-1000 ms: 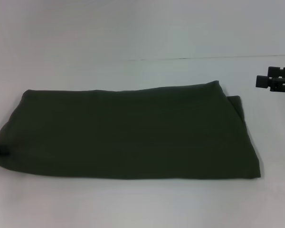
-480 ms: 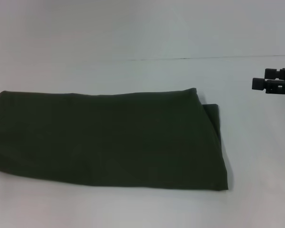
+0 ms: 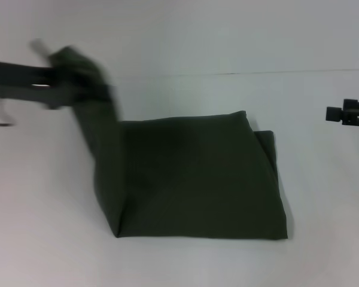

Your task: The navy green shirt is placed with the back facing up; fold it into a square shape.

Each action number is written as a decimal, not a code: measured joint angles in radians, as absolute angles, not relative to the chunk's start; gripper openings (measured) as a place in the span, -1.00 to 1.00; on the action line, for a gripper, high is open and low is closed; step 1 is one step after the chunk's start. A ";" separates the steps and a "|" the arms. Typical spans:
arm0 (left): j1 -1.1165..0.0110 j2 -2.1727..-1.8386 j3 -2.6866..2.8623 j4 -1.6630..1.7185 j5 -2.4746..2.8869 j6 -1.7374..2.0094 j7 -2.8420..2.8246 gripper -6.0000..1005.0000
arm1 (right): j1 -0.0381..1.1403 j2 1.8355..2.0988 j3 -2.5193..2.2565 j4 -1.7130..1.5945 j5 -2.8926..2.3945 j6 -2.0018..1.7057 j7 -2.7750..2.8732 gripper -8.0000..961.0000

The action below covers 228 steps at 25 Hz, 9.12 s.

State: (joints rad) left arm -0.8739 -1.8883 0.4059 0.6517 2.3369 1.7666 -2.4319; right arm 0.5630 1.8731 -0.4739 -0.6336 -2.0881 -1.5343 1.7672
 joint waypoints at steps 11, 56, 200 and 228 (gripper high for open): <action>-1.057 -2.136 0.674 0.465 2.327 1.457 -2.367 -0.82 | 0.491 1.853 -0.464 -0.631 -2.091 -1.467 1.842 0.96; -0.670 -2.041 0.602 0.679 1.859 1.778 -1.457 0.89 | 0.876 1.815 -0.766 -0.434 -2.295 -1.425 2.604 0.96; -0.651 -2.025 0.511 0.726 1.812 1.756 -1.754 0.89 | 0.670 2.059 -0.915 -0.497 -2.084 -0.987 1.475 0.93; -0.640 -2.032 0.529 0.656 1.990 1.656 -1.797 0.89 | 0.546 1.978 -0.523 -0.658 -1.897 -1.365 1.599 0.93</action>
